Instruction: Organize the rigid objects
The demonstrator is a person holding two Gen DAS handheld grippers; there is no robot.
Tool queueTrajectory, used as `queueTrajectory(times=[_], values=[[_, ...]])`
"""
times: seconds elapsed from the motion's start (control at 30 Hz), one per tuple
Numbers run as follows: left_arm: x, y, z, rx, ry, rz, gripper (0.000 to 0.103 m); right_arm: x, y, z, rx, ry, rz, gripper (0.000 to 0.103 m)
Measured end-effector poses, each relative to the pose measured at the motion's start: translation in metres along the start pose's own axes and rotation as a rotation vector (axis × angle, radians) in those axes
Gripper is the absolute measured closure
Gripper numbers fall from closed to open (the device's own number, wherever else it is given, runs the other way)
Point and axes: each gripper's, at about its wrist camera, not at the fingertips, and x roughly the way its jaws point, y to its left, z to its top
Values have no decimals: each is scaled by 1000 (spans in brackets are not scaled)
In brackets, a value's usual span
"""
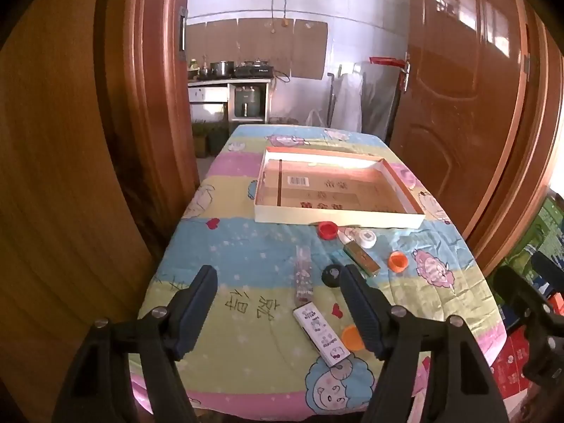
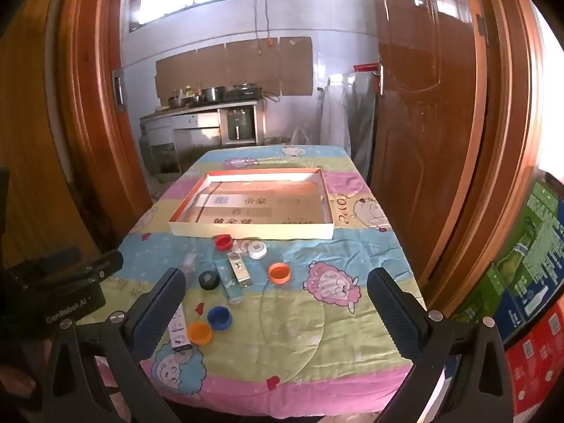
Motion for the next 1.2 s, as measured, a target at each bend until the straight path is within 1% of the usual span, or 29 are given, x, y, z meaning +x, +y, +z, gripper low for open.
queueTrajectory(times=[0.07, 0.13, 0.2, 0.23, 0.27, 0.4, 0.43, 0.6, 0.63, 1.2], values=[[-2, -8, -5, 21, -6, 24, 33, -1, 0, 1, -2, 0, -4, 0], [-1, -12, -7, 24, 5, 30, 33, -2, 0, 2, -5, 0, -5, 0], [6, -6, -1, 7, 29, 16, 33, -2, 1, 4, -9, 1, -5, 0], [5, -6, -1, 10, 25, 22, 33, -3, 3, 4, -12, 1, -3, 0], [7, -1, 0, 11, 27, 22, 33, 2, -2, -2, -6, 2, -2, 0], [7, -3, 0, 20, 31, 26, 33, 7, 7, -4, -14, 4, -1, 0], [6, -3, 0, 22, 30, 27, 33, 2, 0, 0, 7, 7, 3, 0], [7, 0, 0, 16, 27, 25, 33, 4, 5, -2, 0, 9, 0, 0], [7, 1, 0, 15, 26, 25, 33, 3, 0, -2, 12, 8, 3, 0], [3, 1, 2, 15, 18, 31, 33, 5, 1, -3, 7, 15, 10, 0]])
